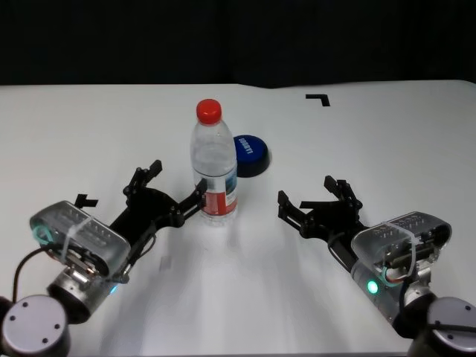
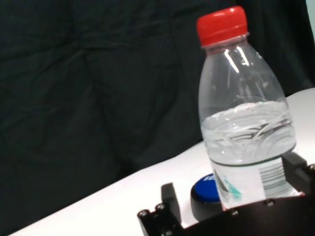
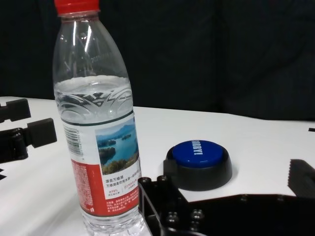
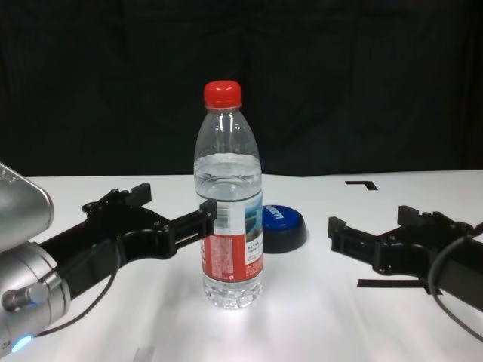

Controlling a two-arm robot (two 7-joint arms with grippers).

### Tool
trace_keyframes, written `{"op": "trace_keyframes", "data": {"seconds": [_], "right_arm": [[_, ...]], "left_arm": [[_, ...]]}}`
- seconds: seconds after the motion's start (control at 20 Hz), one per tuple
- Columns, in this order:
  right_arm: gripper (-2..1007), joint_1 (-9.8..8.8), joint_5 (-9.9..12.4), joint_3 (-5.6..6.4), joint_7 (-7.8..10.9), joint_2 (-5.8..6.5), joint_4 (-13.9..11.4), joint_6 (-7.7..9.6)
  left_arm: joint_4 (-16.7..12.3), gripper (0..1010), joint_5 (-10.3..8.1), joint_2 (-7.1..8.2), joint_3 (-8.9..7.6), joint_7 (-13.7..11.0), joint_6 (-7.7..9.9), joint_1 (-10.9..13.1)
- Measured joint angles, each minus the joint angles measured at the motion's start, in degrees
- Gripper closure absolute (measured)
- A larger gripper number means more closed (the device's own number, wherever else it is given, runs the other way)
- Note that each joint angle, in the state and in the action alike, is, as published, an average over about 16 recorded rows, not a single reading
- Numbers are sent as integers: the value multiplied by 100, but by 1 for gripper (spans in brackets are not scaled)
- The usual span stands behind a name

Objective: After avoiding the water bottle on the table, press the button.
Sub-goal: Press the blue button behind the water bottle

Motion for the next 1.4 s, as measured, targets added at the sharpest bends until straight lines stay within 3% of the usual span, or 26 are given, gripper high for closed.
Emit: {"op": "trace_keyframes", "data": {"seconds": [0.85, 1.4], "right_arm": [[3, 0, 0, 0, 0, 0, 0, 0], [2, 0, 0, 0, 0, 0, 0, 0]], "left_arm": [[127, 7, -38, 20, 27, -19, -48, -103], [-253, 7, -6, 85, -146, 131, -38, 247]]}}
